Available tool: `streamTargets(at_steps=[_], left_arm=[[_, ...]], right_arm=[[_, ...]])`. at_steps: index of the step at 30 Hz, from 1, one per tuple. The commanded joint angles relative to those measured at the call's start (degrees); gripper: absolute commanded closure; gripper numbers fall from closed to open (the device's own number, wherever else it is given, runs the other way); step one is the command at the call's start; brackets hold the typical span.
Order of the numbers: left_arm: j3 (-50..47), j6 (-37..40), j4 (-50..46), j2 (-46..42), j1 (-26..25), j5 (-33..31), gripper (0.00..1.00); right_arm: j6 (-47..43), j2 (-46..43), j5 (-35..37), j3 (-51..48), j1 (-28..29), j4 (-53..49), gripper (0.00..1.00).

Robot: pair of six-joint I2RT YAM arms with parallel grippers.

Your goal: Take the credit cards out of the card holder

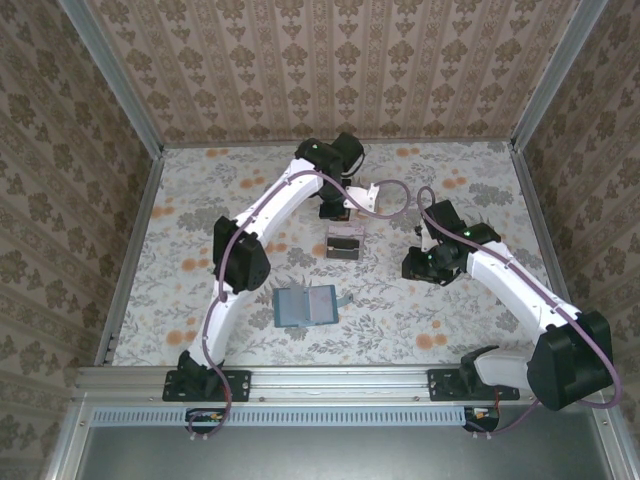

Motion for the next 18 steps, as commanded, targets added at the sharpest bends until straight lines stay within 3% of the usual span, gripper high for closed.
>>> streamTargets(at_steps=[1, 11, 16, 18], left_arm=[[2.0, 1.8, -1.8, 1.4, 0.2, 2.3, 1.00], [2.3, 1.0, -2.2, 4.1, 0.1, 3.3, 1.00], [2.3, 0.8, -0.6, 5.1, -0.4, -0.1, 1.00], [2.4, 0.4, 0.5, 5.4, -0.5, -1.9, 0.96]], right_arm=[[-0.9, -0.5, 0.8, -0.2, -0.4, -1.6, 0.72], [-1.3, -0.1, 0.5, -0.3, -0.9, -1.7, 0.72], [-1.2, -0.1, 0.4, -0.5, -0.9, -1.7, 0.72], [-1.2, -0.2, 0.4, -0.6, -1.0, -1.8, 0.72]])
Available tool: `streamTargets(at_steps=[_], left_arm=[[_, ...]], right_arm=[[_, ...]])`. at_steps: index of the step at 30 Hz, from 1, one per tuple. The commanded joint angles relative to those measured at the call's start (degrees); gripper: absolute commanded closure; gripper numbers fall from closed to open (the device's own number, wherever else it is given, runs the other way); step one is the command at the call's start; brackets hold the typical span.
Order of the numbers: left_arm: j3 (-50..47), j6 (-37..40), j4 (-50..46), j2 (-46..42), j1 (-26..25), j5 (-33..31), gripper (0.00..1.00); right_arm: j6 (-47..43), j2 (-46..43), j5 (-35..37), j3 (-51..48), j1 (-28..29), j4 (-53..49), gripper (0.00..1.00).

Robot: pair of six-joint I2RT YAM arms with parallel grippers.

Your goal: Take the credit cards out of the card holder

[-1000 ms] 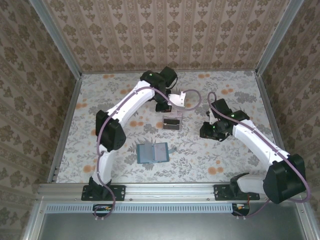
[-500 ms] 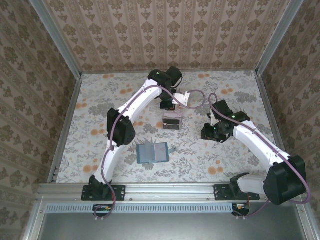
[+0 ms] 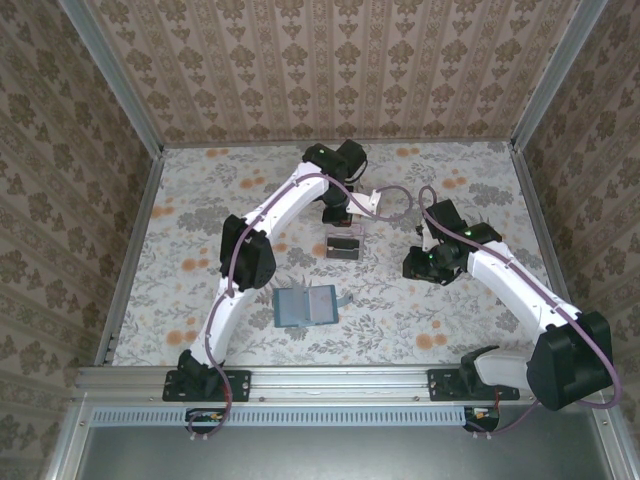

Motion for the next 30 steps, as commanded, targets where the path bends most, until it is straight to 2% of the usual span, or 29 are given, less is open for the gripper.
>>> streamTargets(at_steps=[1, 5, 9, 15, 19, 21, 24, 30], left_arm=[[1.9, -0.2, 1.2, 1.5, -0.4, -3.0, 0.90], [2.4, -4.1, 5.2, 0.7, -0.2, -4.9, 0.66], [1.3, -9.2, 9.6, -1.6, -0.1, -5.3, 0.58], [-1.0, -24.3, 14.2, -5.1, 0.7, -2.6, 0.62], [-3.7, -40.7, 15.7, -7.2, 1.1, 1.4, 0.63], [-5.5, -48.7, 15.3, -8.0, 1.2, 5.2, 0.69], [-13.8, -57.9, 18.3, -11.5, 0.6, 10.2, 0.75], [-40.6, -73.8, 37.9, -24.5, -1.4, 18.5, 0.77]], right_arm=[[-1.2, -0.2, 0.4, -0.6, -0.4, -1.8, 0.72], [-0.9, -0.7, 0.1, -0.6, -0.3, -1.7, 0.72], [-0.2, -0.5, -1.3, -0.9, -0.4, -0.6, 0.72], [2.0, -0.2, -7.1, -3.1, -0.2, 3.7, 0.72], [3.8, 0.6, -11.4, -4.9, 0.0, 7.5, 0.73], [4.2, 1.5, -12.3, -5.1, 0.3, 8.6, 0.73], [4.4, 2.7, -12.6, -5.2, 0.9, 9.2, 0.73], [4.4, 4.2, -12.9, -5.2, 1.2, 10.0, 0.73]])
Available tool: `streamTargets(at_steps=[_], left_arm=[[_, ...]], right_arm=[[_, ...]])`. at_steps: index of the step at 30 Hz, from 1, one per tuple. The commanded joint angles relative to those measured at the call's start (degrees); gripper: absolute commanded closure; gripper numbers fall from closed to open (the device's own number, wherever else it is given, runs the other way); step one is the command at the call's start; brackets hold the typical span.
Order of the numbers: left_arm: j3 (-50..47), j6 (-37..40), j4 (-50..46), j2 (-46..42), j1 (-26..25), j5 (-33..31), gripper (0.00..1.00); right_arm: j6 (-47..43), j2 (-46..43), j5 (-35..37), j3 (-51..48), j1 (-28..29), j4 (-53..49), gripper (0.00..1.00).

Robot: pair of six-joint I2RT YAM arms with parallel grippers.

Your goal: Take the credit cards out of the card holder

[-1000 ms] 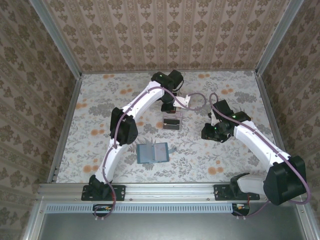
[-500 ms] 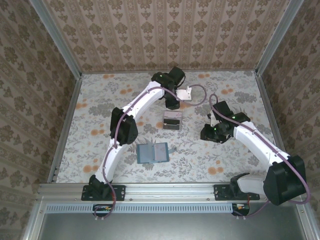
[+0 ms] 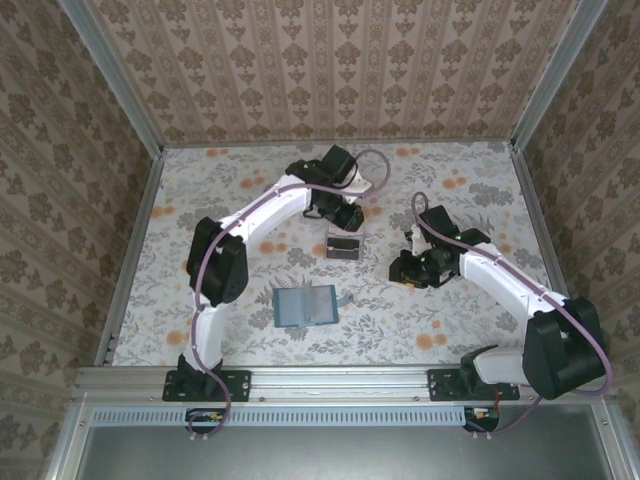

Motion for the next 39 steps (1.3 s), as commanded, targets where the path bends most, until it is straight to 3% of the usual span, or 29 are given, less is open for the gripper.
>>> streamTargets(at_steps=[1, 4, 12, 20, 26, 39], left_arm=[[-10.8, -15.3, 13.2, -6.6, -1.0, 8.8, 0.78], [-19.0, -21.8, 18.8, -11.1, -2.3, 7.8, 0.81], [-23.6, -26.6, 11.3, -15.8, -9.0, -4.1, 0.79], [-31.8, -39.3, 12.5, -20.7, -12.5, -7.7, 0.76], [-41.6, -46.7, 18.1, -26.3, -12.5, -8.2, 0.73], [-50.9, -51.2, 27.3, -26.4, -10.6, -5.0, 0.64]], right_arm=[[0.8, 0.9, -1.7, -0.5, 0.4, 1.0, 0.73], [0.9, 1.6, -2.1, -0.7, 0.5, 1.6, 0.73], [0.9, 2.3, -2.5, -0.5, 1.3, 1.7, 0.73], [1.6, 3.6, -3.0, -0.2, 3.2, 2.5, 0.73], [1.9, 4.1, -2.7, 0.1, 4.1, 2.6, 0.72], [2.3, 6.7, -1.7, 2.2, 6.3, 2.2, 0.71]])
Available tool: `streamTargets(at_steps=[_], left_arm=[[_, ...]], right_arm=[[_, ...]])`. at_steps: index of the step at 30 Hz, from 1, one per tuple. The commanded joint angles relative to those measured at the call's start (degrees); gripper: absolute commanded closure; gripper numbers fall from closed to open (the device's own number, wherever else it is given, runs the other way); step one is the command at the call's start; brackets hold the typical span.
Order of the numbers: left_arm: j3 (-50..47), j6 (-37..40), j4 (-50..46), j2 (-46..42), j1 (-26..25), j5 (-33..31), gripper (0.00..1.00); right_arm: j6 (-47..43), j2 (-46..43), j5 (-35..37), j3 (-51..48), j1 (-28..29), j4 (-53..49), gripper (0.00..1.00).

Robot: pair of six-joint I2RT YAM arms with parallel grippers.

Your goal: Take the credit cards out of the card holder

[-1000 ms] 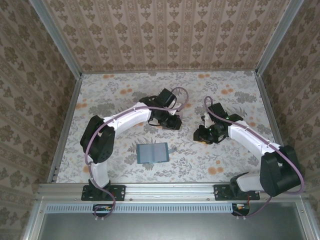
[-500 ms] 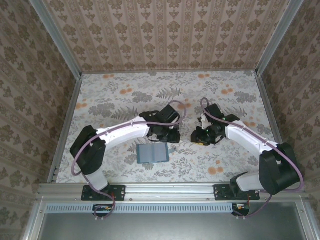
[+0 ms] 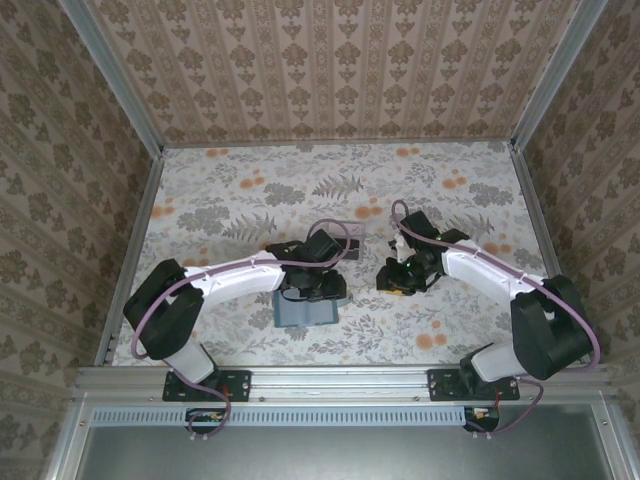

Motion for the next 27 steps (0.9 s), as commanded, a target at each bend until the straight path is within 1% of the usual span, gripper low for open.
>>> streamTargets(at_steps=[1, 7, 14, 22, 27], left_arm=[[-1.8, -2.4, 4.7, 0.0, 0.8, 2.1, 0.64], [-4.3, -3.1, 8.0, 1.0, 1.8, 4.1, 0.64], [-5.7, -3.1, 8.0, 2.0, 2.1, 4.3, 0.64], [-5.5, -1.7, 2.7, 1.5, 2.0, 1.7, 0.63], [-3.2, 0.2, -2.5, 2.0, 1.6, -0.6, 0.63]], right_arm=[[0.8, 0.6, 0.1, 2.1, 0.5, 0.0, 0.71], [0.8, 1.1, 0.4, 2.4, 0.9, -0.1, 0.71], [0.7, 2.1, 0.3, 2.7, 1.1, 0.0, 0.71], [0.5, 2.5, 0.4, 3.0, 1.4, -0.1, 0.71], [0.4, 2.9, 0.4, 3.0, 1.4, 0.0, 0.71]])
